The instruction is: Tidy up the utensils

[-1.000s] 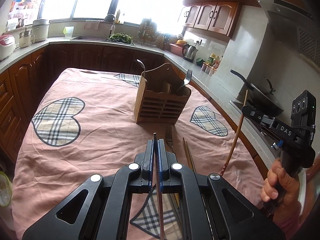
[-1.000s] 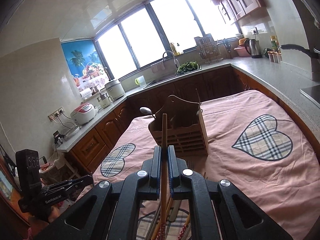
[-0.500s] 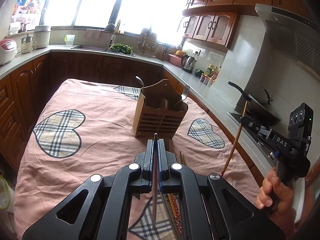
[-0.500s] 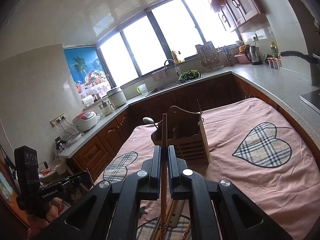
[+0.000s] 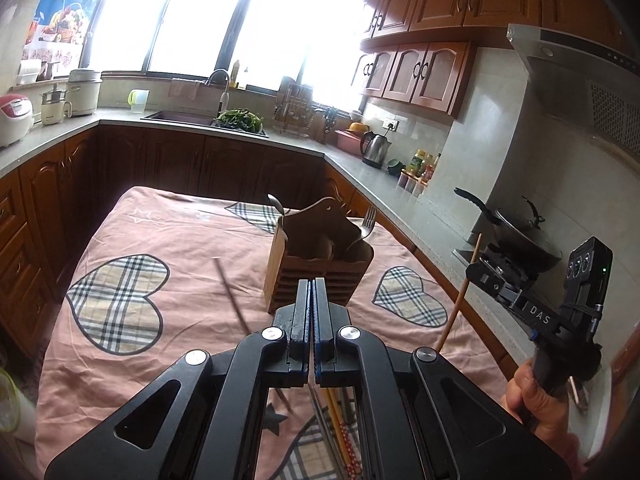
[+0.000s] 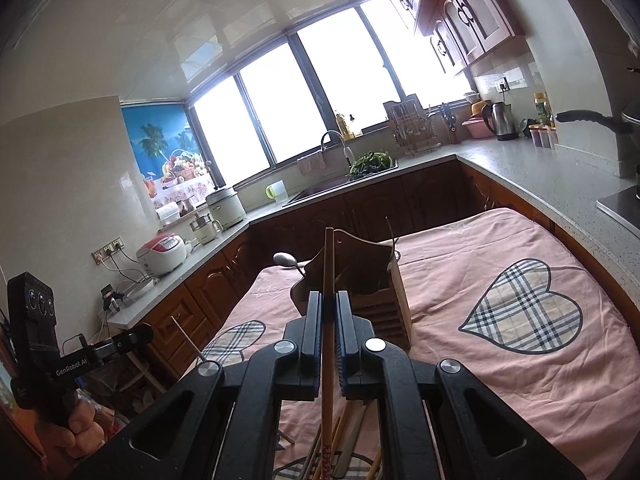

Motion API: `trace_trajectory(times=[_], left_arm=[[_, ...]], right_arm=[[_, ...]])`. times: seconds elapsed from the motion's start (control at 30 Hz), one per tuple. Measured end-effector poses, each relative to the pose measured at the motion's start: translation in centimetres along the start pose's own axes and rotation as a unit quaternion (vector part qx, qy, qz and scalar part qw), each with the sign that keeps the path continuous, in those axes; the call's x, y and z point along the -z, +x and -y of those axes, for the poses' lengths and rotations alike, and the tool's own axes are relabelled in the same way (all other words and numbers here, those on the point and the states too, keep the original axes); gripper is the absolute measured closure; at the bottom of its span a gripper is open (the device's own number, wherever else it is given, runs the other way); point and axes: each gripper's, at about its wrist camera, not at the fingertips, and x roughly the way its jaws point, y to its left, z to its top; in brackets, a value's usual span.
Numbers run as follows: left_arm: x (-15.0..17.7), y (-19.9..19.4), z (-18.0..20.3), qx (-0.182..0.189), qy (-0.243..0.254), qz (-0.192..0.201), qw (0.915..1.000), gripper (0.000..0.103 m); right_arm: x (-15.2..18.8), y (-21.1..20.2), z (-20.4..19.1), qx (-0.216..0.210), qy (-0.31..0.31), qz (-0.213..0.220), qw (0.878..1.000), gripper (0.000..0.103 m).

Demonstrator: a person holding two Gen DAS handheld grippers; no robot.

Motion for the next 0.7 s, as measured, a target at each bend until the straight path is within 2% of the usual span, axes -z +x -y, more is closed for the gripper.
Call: trace_trajectory(times=[0.2,0.33,0.4,0.43,0.47,0.53,0.7], left_arm=[[-0.4,1.1,-1.1,-0.016,-0.007,-0.007,0.9998,0.103],[1.1,3.6,-4.7,-0.044,-0.057,-0.056,0.9959,0.103],[2.3,5.5,-7.1,-0.068,-0.090,-0.090,0.9895,0.100],[3.0,6.4,-8.3,-0.077,-0.105,-0.105,0.9859,0.094],[3.9,7.3,-9.3,-0.088,-0.117,-0.120,0.9819,0.082],[5.1,9.4,-11.1,-0.113,-0.136,-0.145,0.9734,0.068],[6.9,14.1,-13.9,-0.154,-0.162,-0.195,0.9549,0.063]], right_arm=[[-0.2,0.7,-0.2,-0.001,-0.006,-0.001,1.000,0.097],[0.0,1.2,-0.1,-0.003,-0.004,-0.006,1.000,0.097],[0.1,1.6,0.2,-0.005,-0.001,-0.011,1.000,0.097],[0.2,1.8,0.3,-0.006,0.001,-0.013,1.000,0.097],[0.3,1.9,0.4,-0.007,0.002,-0.016,1.000,0.097],[0.4,2.3,0.6,-0.009,0.005,-0.020,1.000,0.097],[0.7,3.6,1.0,-0.017,0.012,-0.033,0.999,0.097]])
